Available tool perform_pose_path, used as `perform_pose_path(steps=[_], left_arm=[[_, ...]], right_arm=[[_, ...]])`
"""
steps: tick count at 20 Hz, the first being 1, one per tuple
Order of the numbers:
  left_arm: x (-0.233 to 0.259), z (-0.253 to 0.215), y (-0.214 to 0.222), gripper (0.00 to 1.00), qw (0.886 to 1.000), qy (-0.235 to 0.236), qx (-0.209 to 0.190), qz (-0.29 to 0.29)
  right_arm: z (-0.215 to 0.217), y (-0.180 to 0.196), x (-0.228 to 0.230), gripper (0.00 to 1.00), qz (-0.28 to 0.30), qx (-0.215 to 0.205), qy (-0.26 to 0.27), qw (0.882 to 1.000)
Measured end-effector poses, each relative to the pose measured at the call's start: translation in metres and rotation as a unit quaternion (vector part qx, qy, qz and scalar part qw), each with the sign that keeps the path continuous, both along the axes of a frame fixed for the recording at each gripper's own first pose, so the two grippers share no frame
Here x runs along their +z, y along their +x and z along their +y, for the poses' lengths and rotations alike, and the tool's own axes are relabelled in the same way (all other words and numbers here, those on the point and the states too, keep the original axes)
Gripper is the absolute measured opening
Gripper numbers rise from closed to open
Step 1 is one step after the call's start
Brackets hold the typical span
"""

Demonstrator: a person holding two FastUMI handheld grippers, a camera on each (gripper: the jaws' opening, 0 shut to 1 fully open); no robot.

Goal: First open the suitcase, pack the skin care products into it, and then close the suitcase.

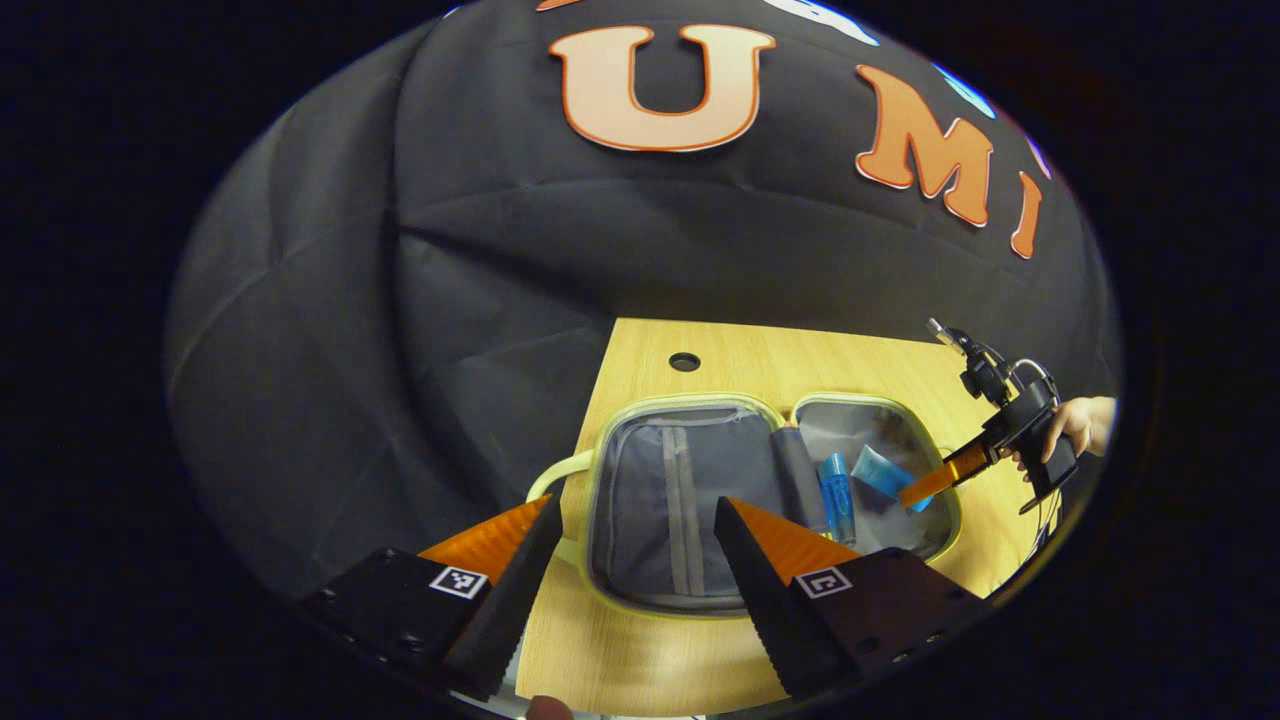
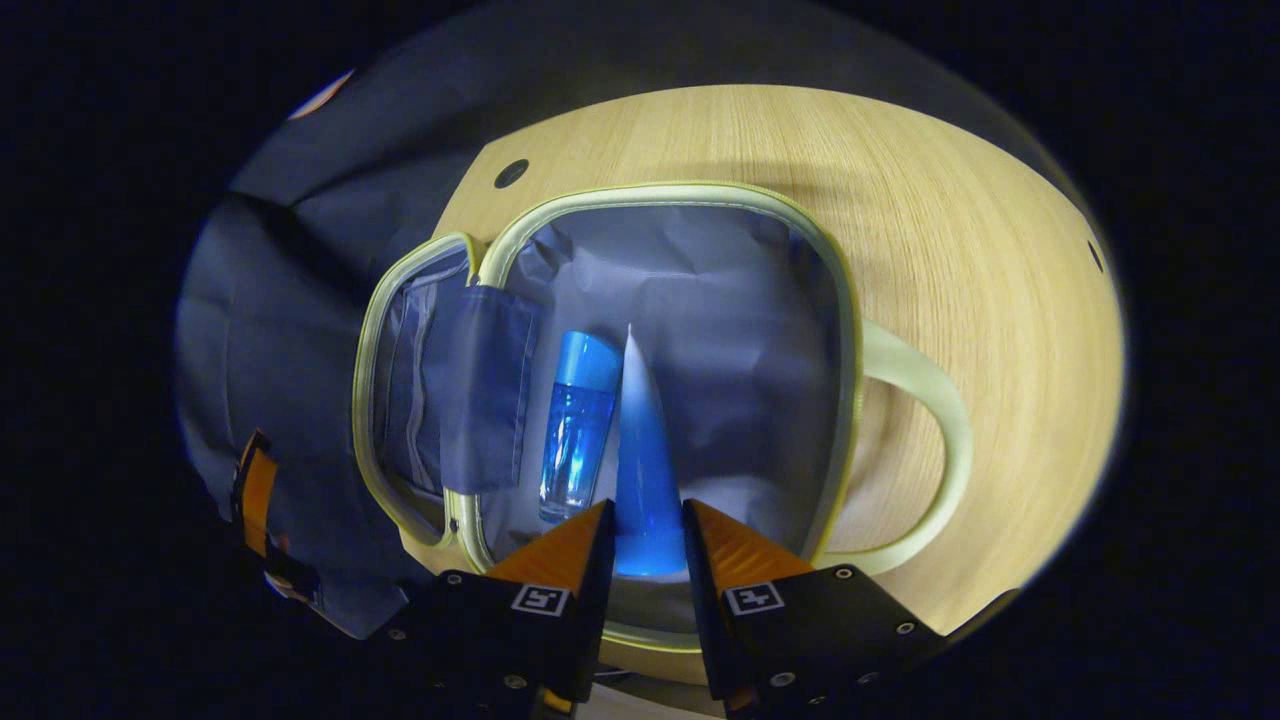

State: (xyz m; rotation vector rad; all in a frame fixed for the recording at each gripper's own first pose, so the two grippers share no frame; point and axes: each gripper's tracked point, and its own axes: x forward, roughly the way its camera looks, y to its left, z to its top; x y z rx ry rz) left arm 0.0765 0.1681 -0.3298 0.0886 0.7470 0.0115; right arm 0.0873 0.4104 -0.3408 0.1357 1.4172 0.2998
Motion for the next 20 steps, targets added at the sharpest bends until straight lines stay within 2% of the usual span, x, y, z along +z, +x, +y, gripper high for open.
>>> perform_pose_path(steps=[4, 6, 7, 13, 17, 20], left_arm=[[-0.010, 0.010, -0.002, 0.95, 1.000, -0.006, 0.012, 0.007], [-0.011, 0.013, -0.001, 0.95, 1.000, -0.005, 0.014, 0.006], [-0.011, 0.015, -0.001, 0.95, 1.000, -0.006, 0.016, 0.005], [-0.023, 0.041, 0.001, 0.96, 0.999, -0.030, 0.033, 0.003], [-0.043, 0.081, 0.021, 0.96, 0.995, -0.089, 0.050, -0.021], [-0.063, 0.099, 0.039, 0.98, 0.989, -0.133, 0.047, -0.042]], right_arm=[[0.006, -0.007, -0.001, 0.61, 0.006, 0.004, -0.006, 1.000], [0.004, -0.008, 0.005, 0.87, -0.001, 0.005, -0.007, 1.000], [0.004, -0.009, 0.007, 0.95, -0.006, 0.006, -0.007, 1.000], [-0.003, -0.014, 0.037, 0.96, -0.063, 0.021, -0.011, 0.998], [0.007, -0.032, 0.068, 0.96, -0.103, 0.038, 0.010, 0.994], [0.014, -0.043, 0.086, 0.96, -0.110, 0.018, 0.040, 0.993]])
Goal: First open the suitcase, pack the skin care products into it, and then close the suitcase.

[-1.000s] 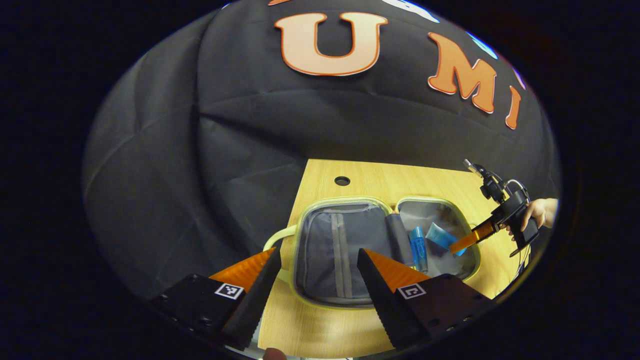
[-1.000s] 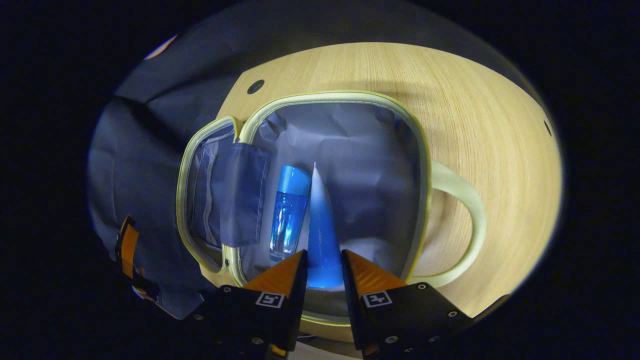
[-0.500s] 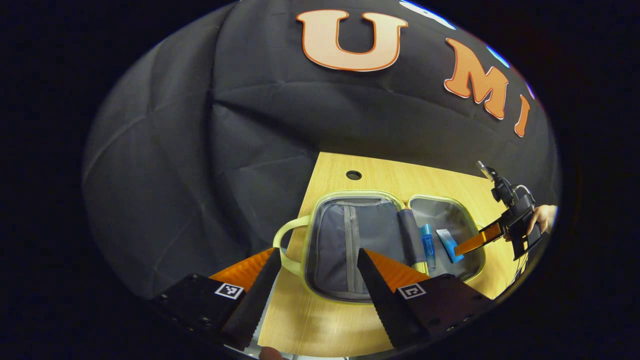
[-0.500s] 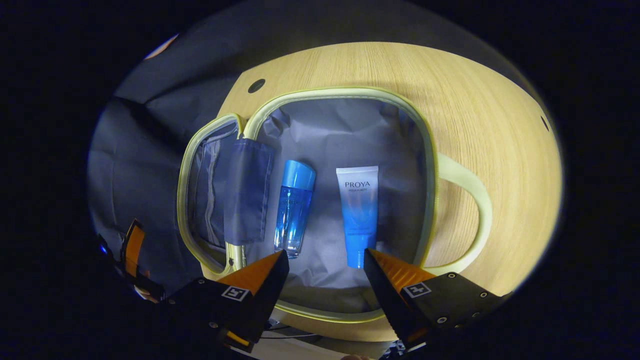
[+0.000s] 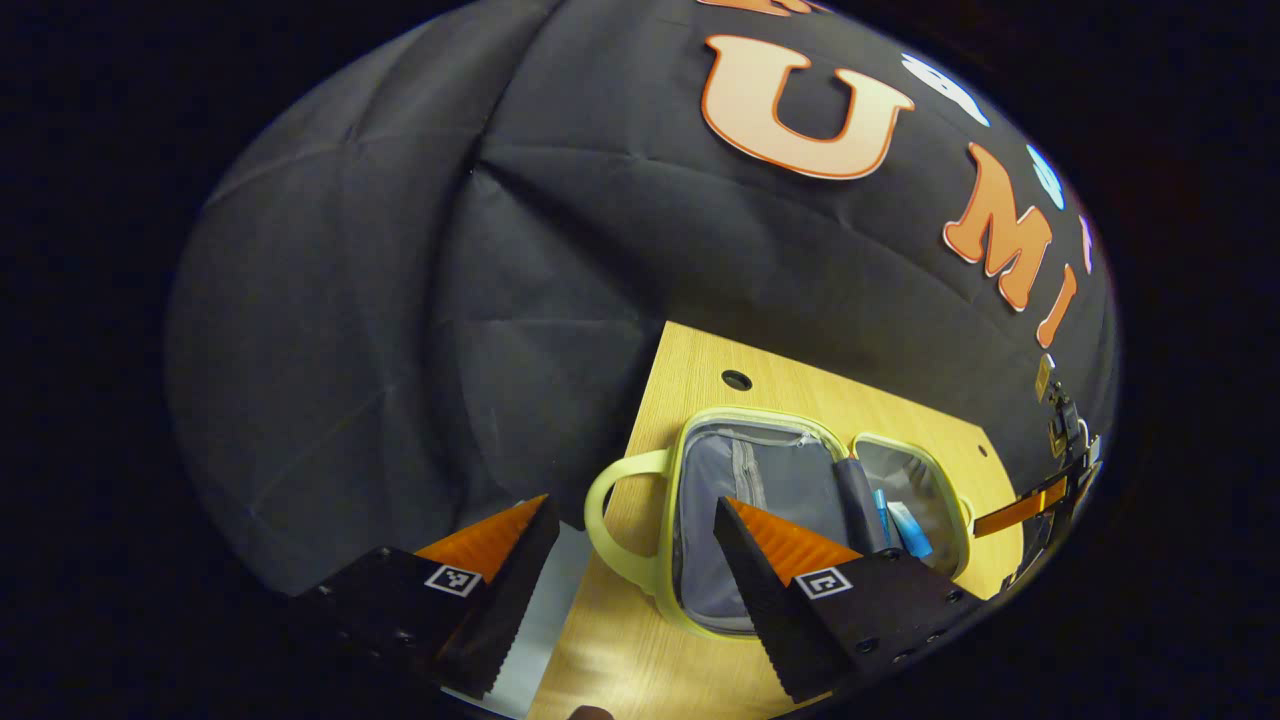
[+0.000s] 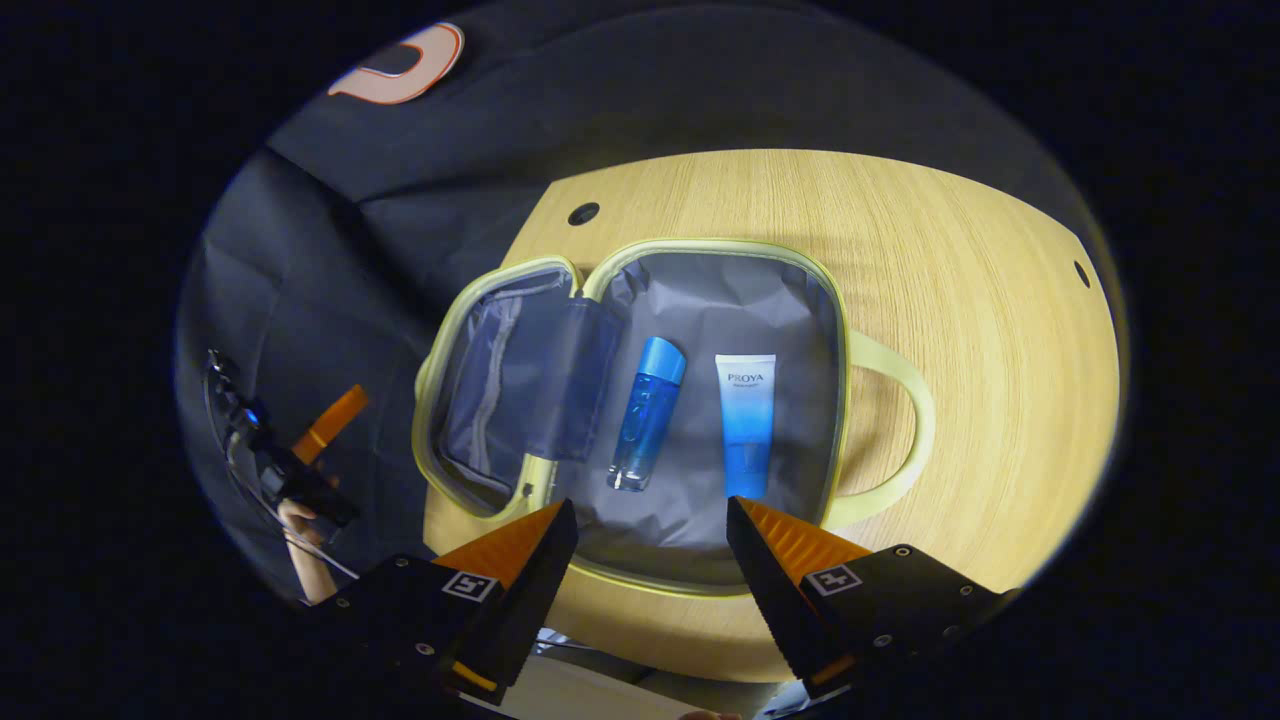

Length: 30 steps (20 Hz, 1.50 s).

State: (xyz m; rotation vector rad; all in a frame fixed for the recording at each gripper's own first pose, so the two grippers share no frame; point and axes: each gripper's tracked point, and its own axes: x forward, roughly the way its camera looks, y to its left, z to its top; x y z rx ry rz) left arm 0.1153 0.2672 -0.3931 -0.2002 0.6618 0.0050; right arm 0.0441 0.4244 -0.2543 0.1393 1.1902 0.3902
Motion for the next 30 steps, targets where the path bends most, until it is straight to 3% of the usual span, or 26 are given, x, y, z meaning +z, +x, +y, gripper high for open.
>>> perform_pose_path(steps=[3, 6, 11, 14, 17, 19, 20, 21, 22, 24, 26, 30], left_arm=[[-0.027, 0.000, 0.014, 0.97, 0.997, -0.082, 0.004, -0.005], [-0.056, 0.002, 0.025, 0.97, 0.988, -0.154, 0.026, 0.002], [-0.073, 0.009, 0.035, 0.96, 0.960, -0.269, 0.078, -0.012], [-0.076, 0.011, 0.035, 0.94, 0.947, -0.307, 0.093, -0.014], [-0.087, 0.015, 0.050, 0.64, 0.945, -0.308, 0.110, -0.011], [-0.099, 0.012, 0.051, 0.37, 0.942, -0.317, 0.110, 0.002], [-0.100, 0.009, 0.048, 0.29, 0.942, -0.318, 0.112, 0.011], [-0.115, 0.015, 0.053, 0.29, 0.946, -0.296, 0.133, 0.018], [-0.114, 0.011, 0.050, 0.13, 0.946, -0.296, 0.128, 0.020], [-0.103, 0.009, 0.052, 0.11, 0.951, -0.281, 0.127, 0.010], [-0.088, 0.010, 0.049, 0.10, 0.965, -0.236, 0.113, 0.013], [-0.020, -0.008, 0.059, 0.10, 0.982, -0.176, 0.071, -0.018]], right_arm=[[-0.008, -0.009, 0.005, 0.96, -0.010, -0.010, 0.001, 1.000], [-0.032, -0.008, 0.005, 0.96, -0.038, -0.009, -0.039, 0.998], [-0.046, -0.011, 0.008, 0.95, -0.046, -0.036, -0.041, 0.997], [-0.054, -0.014, 0.004, 0.96, -0.042, -0.046, -0.046, 0.997], [-0.059, -0.016, 0.004, 0.96, -0.044, -0.050, -0.050, 0.996], [-0.062, -0.016, 0.006, 0.95, -0.043, -0.057, -0.046, 0.996], [-0.065, -0.015, 0.006, 0.96, -0.044, -0.061, -0.047, 0.996], [-0.069, -0.016, 0.006, 0.96, -0.047, -0.062, -0.050, 0.996], [-0.072, -0.015, 0.005, 0.96, -0.051, -0.062, -0.052, 0.995], [-0.078, -0.014, 0.009, 0.96, -0.063, -0.065, -0.057, 0.994], [-0.079, -0.013, 0.011, 0.96, -0.072, -0.069, -0.053, 0.994], [-0.078, -0.007, 0.025, 0.96, -0.093, -0.067, -0.034, 0.993]])
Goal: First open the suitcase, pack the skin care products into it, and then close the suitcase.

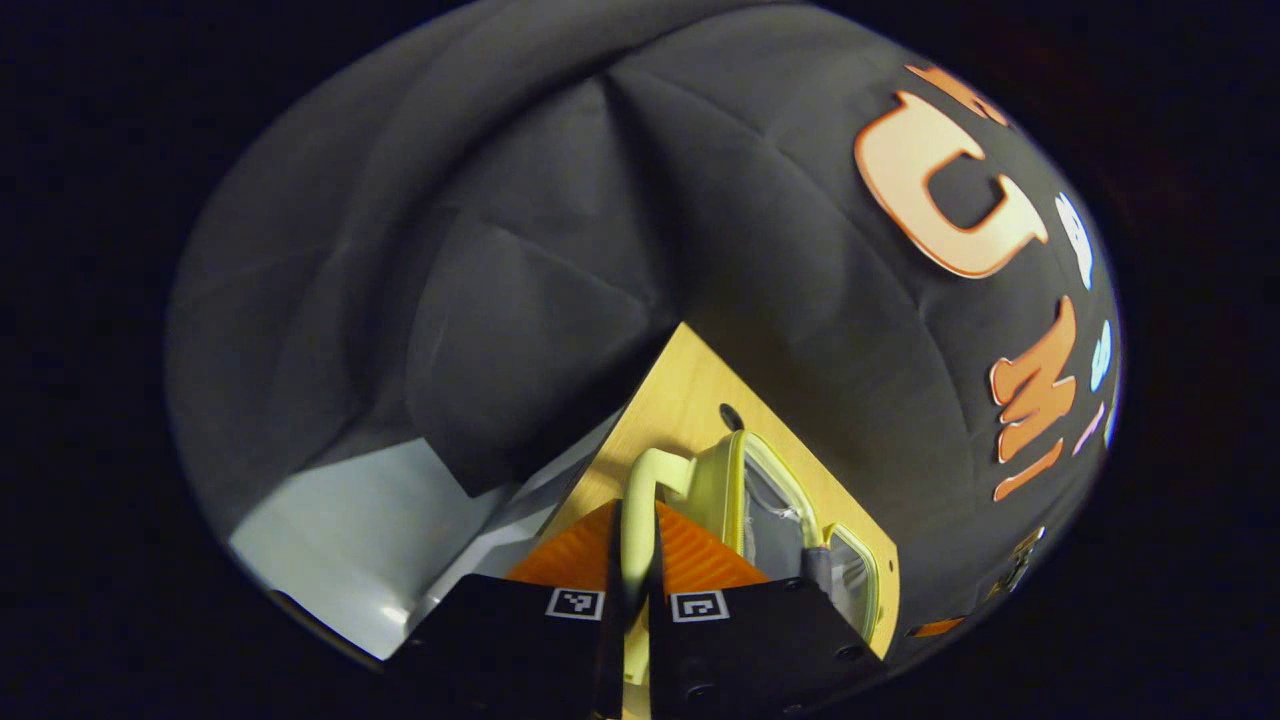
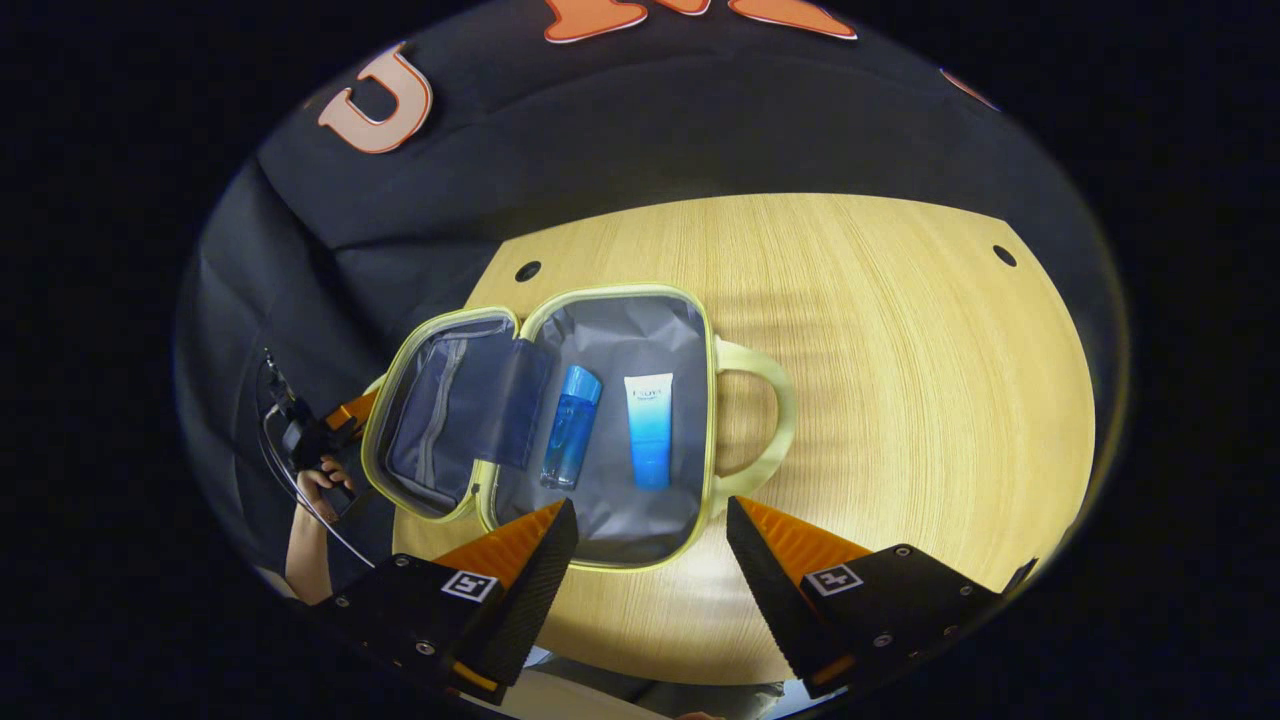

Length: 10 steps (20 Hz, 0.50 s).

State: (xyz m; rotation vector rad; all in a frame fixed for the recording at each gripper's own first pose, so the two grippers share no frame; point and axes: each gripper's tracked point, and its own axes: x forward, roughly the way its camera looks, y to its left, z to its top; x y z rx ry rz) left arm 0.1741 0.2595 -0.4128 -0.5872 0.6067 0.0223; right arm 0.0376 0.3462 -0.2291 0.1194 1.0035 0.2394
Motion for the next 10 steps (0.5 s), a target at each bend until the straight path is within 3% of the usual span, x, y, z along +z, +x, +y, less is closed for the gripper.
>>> perform_pose_path(steps=[6, 10], left_arm=[[0.111, -0.069, 0.003, 0.09, 0.992, 0.083, -0.077, -0.058], [0.152, -0.133, -0.002, 0.10, 0.972, 0.191, -0.126, -0.052]], right_arm=[[-0.015, 0.013, 0.039, 0.96, -0.076, 0.004, 0.012, 0.997], [-0.052, 0.027, 0.081, 0.96, -0.141, -0.014, 0.017, 0.990]])
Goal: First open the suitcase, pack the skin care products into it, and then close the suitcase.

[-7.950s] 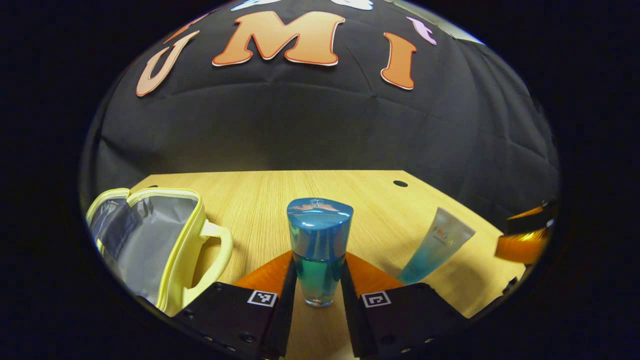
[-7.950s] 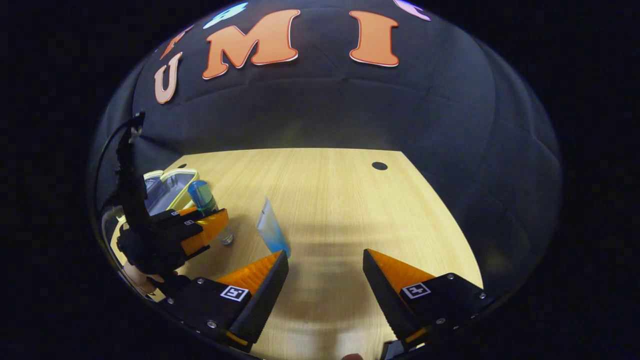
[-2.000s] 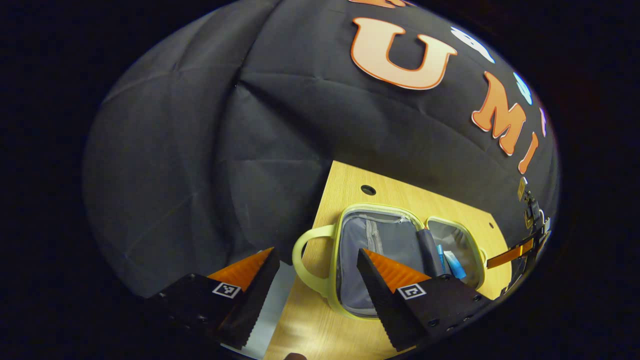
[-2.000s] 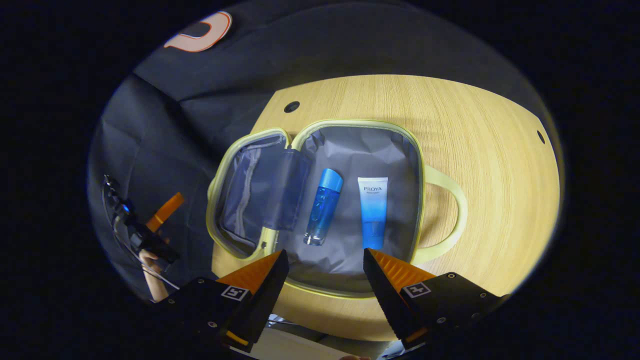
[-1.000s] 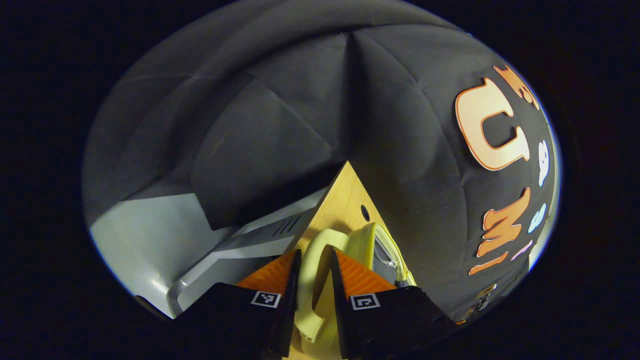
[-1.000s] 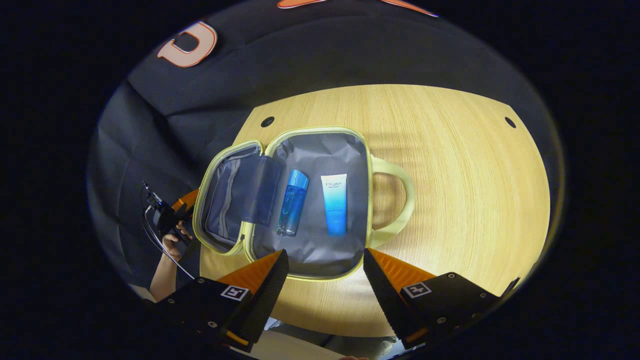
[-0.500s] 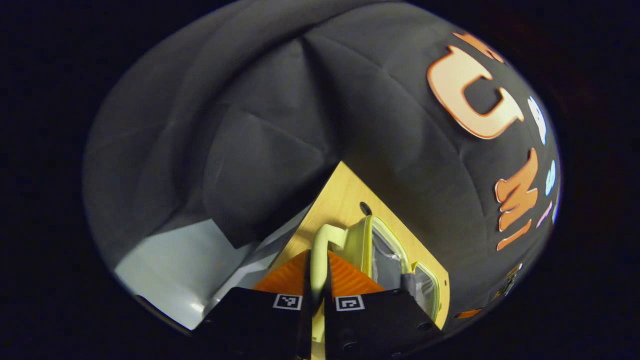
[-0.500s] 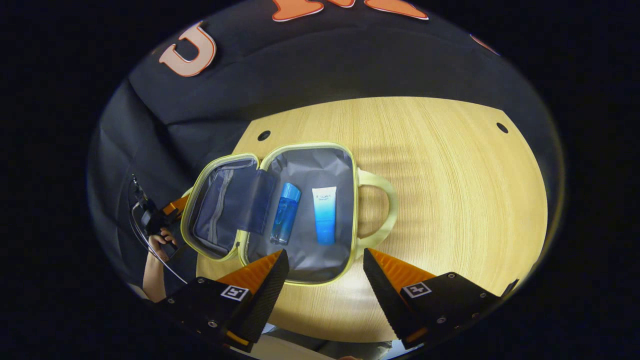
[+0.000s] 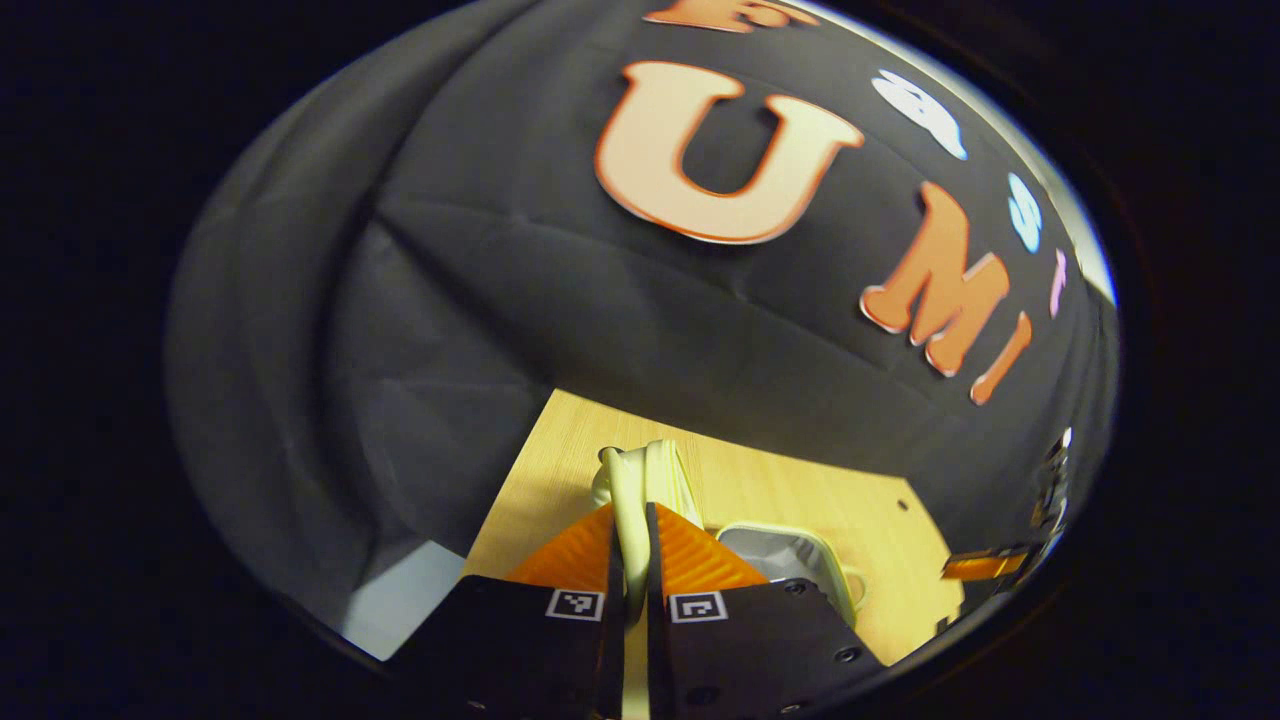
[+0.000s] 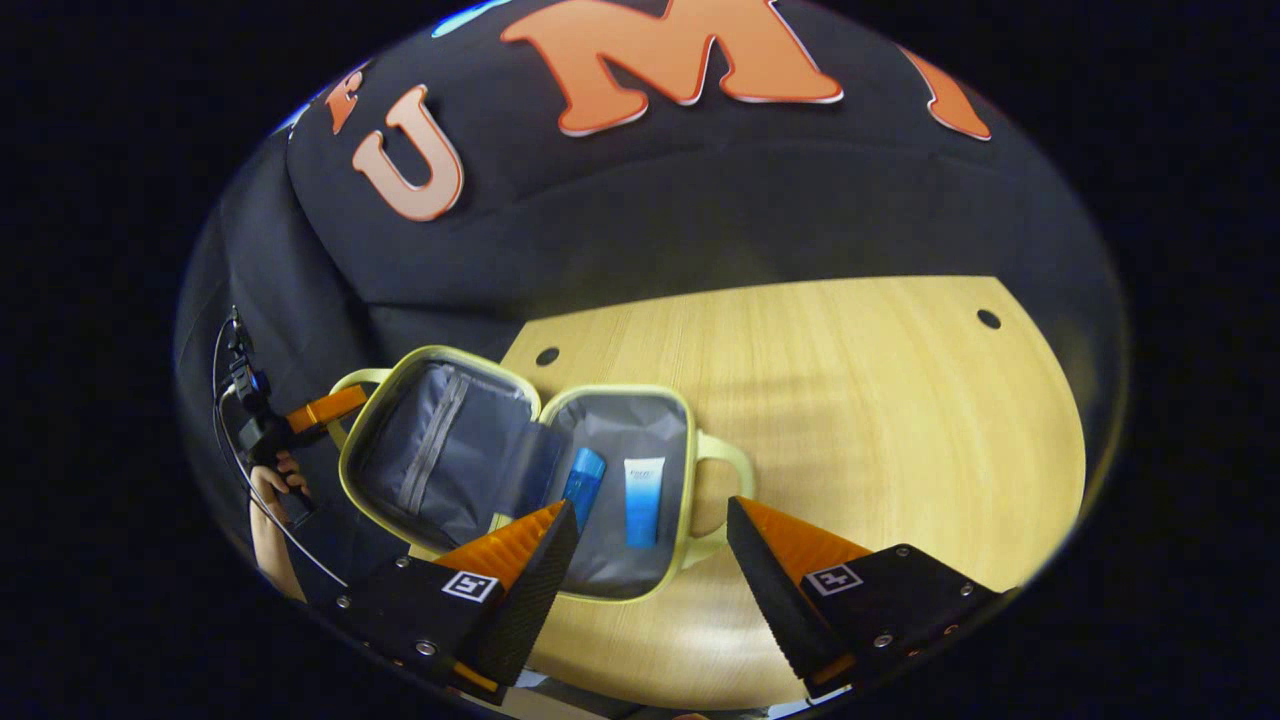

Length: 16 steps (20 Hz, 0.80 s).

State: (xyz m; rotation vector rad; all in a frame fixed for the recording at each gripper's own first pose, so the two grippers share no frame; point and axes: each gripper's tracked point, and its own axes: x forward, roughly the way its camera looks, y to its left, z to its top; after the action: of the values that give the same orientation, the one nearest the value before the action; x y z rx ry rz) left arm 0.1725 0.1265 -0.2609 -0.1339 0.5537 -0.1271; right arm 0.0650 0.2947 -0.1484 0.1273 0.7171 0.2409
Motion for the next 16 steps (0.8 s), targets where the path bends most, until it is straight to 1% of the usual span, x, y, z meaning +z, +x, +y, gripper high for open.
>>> perform_pose_path(steps=[2, 3, 4, 5, 7, 9, 11, 12, 13, 16], left_arm=[[0.003, -0.032, -0.006, 0.10, 0.998, 0.056, -0.004, 0.010], [0.006, -0.047, -0.006, 0.10, 0.996, 0.090, -0.010, 0.010], [0.005, -0.066, -0.006, 0.07, 0.992, 0.128, -0.016, 0.009], [0.005, -0.084, -0.006, 0.10, 0.988, 0.154, -0.021, 0.007], [0.009, -0.124, -0.006, 0.10, 0.980, 0.196, -0.031, 0.004], [0.014, -0.159, -0.011, 0.10, 0.969, 0.245, -0.040, 0.003], [0.003, -0.191, -0.010, 0.07, 0.951, 0.305, -0.049, 0.004], [-0.002, -0.208, -0.010, 0.07, 0.943, 0.329, -0.056, 0.004], [-0.007, -0.225, -0.011, 0.07, 0.937, 0.342, -0.067, 0.003], [-0.033, -0.283, -0.014, 0.07, 0.933, 0.346, -0.100, 0.014]], right_arm=[[-0.024, -0.005, 0.015, 0.96, -0.014, 0.001, -0.001, 1.000], [-0.037, -0.006, 0.024, 0.96, -0.021, 0.000, 0.003, 1.000], [-0.051, -0.009, 0.028, 0.96, -0.026, -0.001, 0.005, 1.000], [-0.066, -0.009, 0.032, 0.96, -0.030, -0.004, 0.006, 1.000], [-0.098, -0.011, 0.041, 0.96, -0.042, -0.011, 0.007, 0.999], [-0.133, -0.016, 0.049, 0.96, -0.050, -0.019, 0.006, 0.999], [-0.166, -0.020, 0.053, 0.96, -0.054, -0.023, 0.005, 0.998], [-0.182, -0.023, 0.049, 0.96, -0.055, -0.027, 0.004, 0.998], [-0.198, -0.025, 0.045, 0.96, -0.056, -0.032, 0.004, 0.998], [-0.239, -0.031, 0.043, 0.95, -0.057, -0.052, 0.006, 0.997]])
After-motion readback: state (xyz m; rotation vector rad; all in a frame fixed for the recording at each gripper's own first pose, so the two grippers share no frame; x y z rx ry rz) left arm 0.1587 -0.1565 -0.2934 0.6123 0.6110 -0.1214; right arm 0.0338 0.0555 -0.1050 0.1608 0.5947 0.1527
